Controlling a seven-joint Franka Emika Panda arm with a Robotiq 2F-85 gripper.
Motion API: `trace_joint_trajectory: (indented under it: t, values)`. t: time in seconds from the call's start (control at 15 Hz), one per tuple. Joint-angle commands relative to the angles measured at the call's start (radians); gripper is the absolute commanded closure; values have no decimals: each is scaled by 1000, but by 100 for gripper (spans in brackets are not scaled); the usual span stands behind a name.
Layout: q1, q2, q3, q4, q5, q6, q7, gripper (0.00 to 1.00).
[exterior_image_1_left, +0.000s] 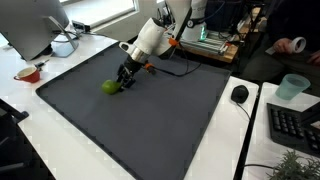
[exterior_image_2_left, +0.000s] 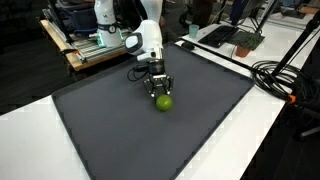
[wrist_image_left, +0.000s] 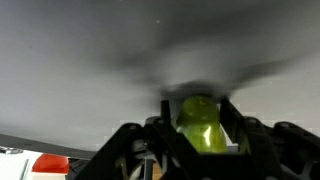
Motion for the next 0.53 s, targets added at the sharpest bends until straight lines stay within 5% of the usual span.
trace_joint_trajectory:
  t: [0.0,0.47]
  values:
    - [0,-28,-5,26,11,-8,23,76]
    - [0,-11,-4,11,-11,6,40,84]
